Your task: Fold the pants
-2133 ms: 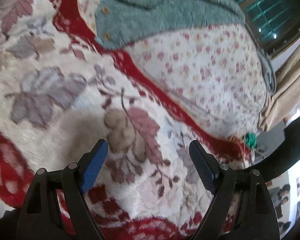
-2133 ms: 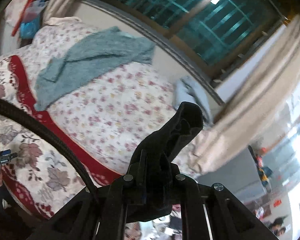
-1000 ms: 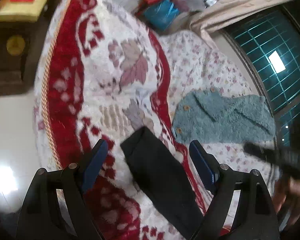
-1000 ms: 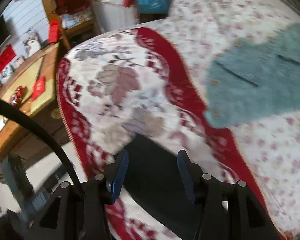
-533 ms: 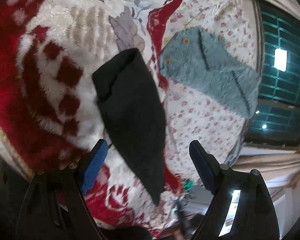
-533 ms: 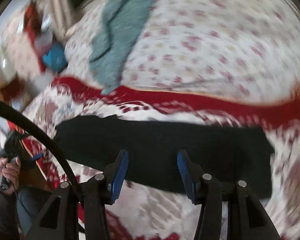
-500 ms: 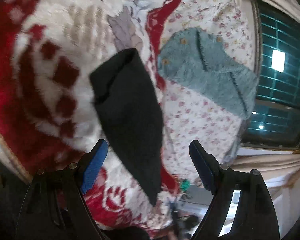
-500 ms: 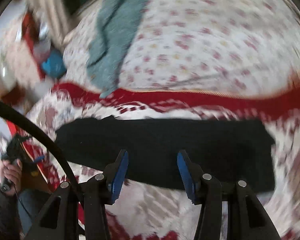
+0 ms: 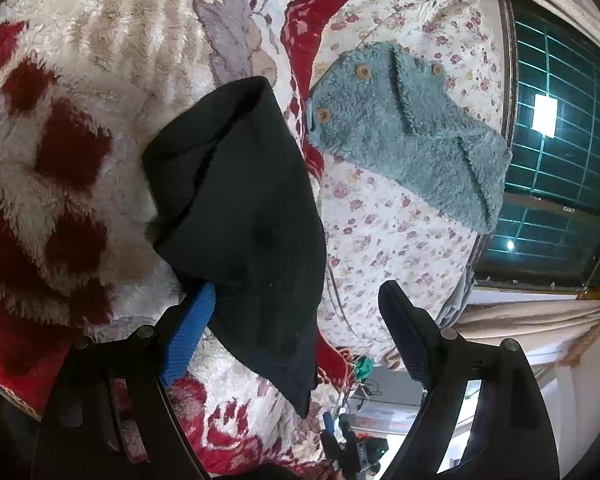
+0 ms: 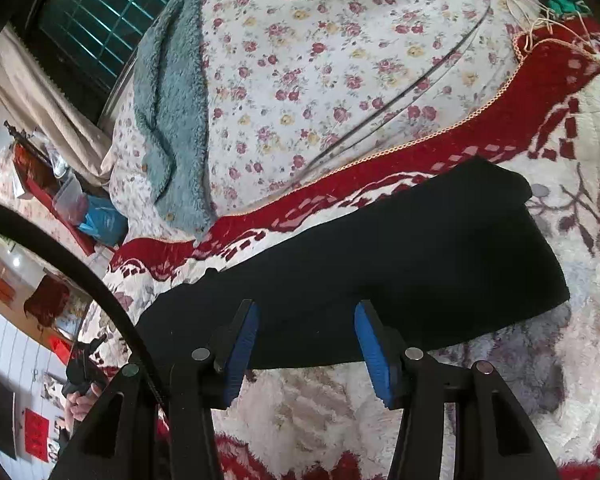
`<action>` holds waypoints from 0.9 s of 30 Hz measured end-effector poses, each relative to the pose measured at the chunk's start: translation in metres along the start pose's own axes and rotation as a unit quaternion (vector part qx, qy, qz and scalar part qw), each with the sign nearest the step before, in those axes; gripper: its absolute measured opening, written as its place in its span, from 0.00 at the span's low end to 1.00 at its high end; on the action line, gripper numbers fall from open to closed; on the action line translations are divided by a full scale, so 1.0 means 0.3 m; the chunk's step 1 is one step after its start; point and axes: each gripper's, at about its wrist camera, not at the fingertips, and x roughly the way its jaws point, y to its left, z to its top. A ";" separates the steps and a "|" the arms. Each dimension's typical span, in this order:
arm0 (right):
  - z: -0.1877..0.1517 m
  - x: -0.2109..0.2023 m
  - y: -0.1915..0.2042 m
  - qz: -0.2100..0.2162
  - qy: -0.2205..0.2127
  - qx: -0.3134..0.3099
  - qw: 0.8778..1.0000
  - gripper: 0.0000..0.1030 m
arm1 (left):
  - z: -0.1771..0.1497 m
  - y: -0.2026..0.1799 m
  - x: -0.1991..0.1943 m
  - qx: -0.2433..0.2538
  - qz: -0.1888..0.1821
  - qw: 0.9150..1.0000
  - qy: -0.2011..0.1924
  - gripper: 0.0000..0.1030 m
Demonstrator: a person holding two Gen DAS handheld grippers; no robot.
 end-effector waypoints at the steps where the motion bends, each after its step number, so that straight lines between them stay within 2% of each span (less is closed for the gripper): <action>1: -0.001 -0.003 0.002 -0.001 -0.001 0.003 1.000 0.48 | -0.003 0.002 0.003 -0.002 0.001 1.000 0.004 0.81; 5: -0.007 -0.007 -0.023 0.005 -0.007 0.017 1.000 0.48 | -0.031 0.013 0.047 -0.005 -0.017 0.999 0.046 0.81; 16: -0.007 0.002 -0.026 0.008 0.003 0.014 1.000 0.48 | -0.020 -0.006 0.064 -0.002 -0.031 0.999 0.032 0.81; 27: -0.002 -0.007 -0.048 0.021 -0.004 0.031 0.999 0.48 | -0.031 -0.079 0.051 0.019 -0.065 0.997 0.029 0.81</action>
